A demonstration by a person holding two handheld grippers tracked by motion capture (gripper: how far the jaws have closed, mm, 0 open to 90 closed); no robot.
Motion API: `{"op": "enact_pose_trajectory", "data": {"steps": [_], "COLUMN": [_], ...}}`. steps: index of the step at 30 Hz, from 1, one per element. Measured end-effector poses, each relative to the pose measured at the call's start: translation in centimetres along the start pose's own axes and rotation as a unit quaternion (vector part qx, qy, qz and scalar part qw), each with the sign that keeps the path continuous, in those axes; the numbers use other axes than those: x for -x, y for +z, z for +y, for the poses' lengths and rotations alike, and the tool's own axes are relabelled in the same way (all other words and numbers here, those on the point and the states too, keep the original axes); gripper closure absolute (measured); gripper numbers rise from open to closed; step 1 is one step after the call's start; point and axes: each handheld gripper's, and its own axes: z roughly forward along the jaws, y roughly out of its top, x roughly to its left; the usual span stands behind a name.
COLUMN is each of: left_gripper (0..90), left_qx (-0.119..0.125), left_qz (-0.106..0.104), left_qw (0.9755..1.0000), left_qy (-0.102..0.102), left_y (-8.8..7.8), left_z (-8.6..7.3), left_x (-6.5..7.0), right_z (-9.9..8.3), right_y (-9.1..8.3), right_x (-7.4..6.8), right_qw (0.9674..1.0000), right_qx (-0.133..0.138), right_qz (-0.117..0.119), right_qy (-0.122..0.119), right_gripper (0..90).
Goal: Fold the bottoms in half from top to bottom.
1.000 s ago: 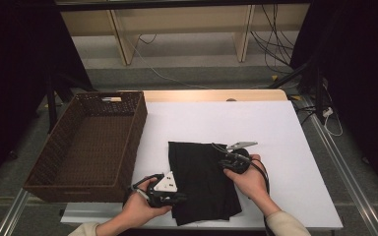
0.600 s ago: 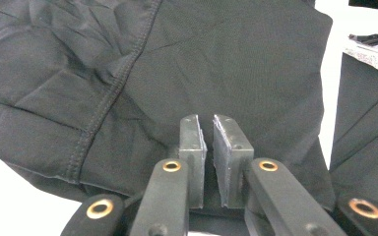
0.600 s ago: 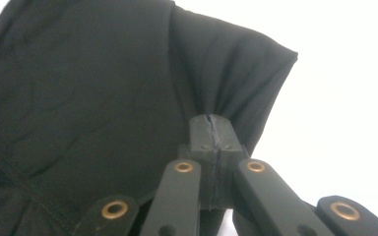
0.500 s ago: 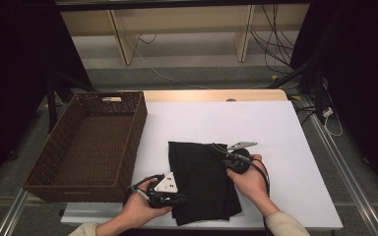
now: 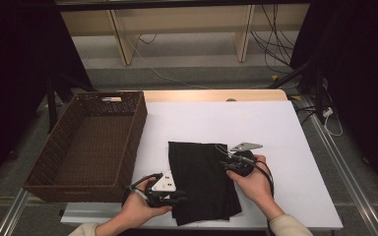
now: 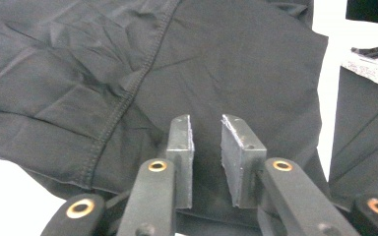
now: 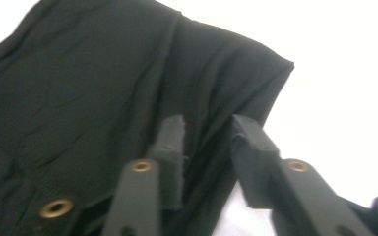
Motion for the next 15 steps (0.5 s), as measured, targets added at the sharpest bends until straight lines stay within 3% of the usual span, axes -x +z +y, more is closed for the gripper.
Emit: {"op": "enact_pose_trajectory", "data": {"steps": [5, 15], "left_gripper": [69.3, 57.4], "left_qx": [0.013, 0.04], "left_qz": [0.007, 0.045], "left_qw": [0.9999, 0.9981], "left_qy": [0.003, -0.01], "left_y": [-0.4, -1.1], "left_z": [0.0, -0.1], "left_x": [-0.1, -0.8], "right_z": [-0.2, -1.3], "right_y": [-1.2, -2.9], "right_x": [-0.1, -1.2], "right_qw": [0.9991, 0.998], "right_qx": [0.035, 0.041], "right_qz": [0.011, 0.03], "right_qy": [-0.021, -0.037], "right_gripper": [52.6, 43.6]}}
